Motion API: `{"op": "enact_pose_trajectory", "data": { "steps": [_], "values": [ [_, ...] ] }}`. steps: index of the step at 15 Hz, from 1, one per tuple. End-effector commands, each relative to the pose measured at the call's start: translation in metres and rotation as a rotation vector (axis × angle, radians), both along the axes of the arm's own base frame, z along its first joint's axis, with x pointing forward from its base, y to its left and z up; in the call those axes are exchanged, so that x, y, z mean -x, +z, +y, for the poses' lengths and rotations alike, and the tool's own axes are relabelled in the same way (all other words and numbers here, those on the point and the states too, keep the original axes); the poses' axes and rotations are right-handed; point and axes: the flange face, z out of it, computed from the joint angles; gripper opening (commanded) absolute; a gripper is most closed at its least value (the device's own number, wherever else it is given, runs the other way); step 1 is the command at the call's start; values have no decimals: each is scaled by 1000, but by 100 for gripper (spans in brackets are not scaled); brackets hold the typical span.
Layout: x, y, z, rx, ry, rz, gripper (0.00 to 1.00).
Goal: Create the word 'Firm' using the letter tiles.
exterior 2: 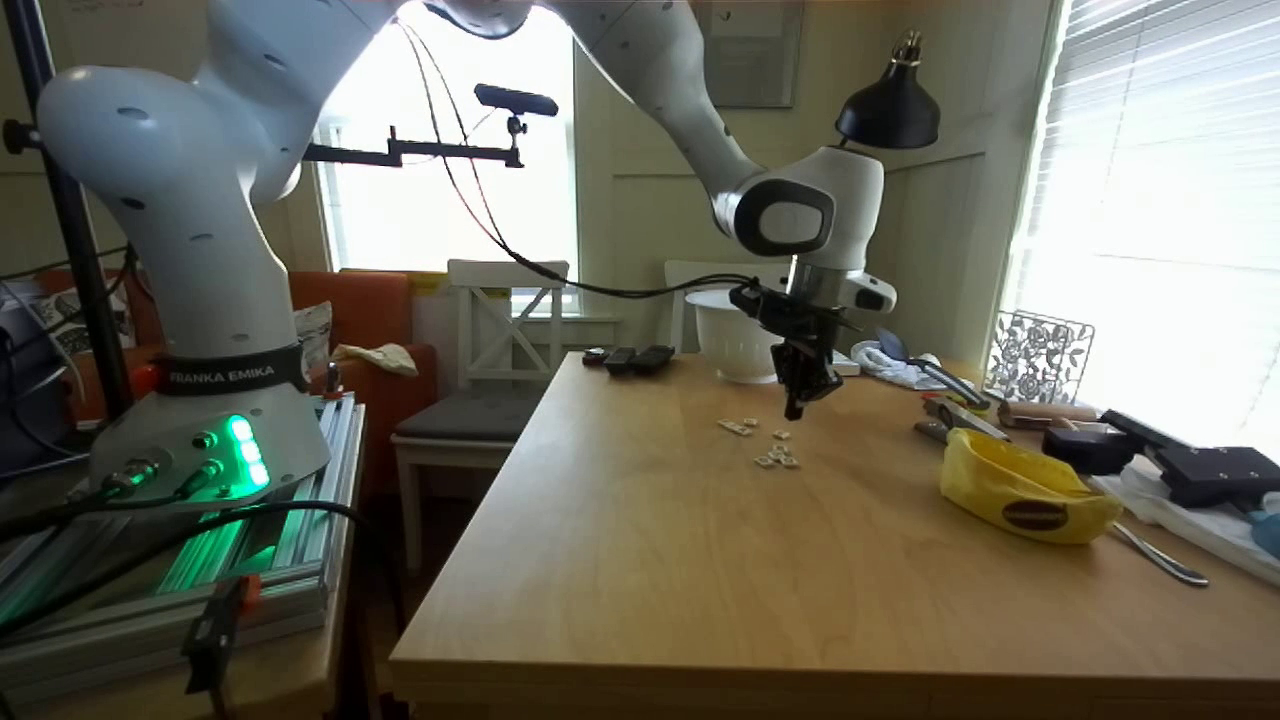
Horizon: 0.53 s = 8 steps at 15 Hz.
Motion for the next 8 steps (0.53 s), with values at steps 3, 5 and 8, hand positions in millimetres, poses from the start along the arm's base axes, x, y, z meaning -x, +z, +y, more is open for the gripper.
{"op": "enact_pose_trajectory", "data": {
  "steps": [3,5,8],
  "values": [
    [19,-6,-6,9,-110,51,0],
    [25,-8,-7,9,-144,68,0],
    [33,-10,-9,12,-194,87,0]
  ]
}}
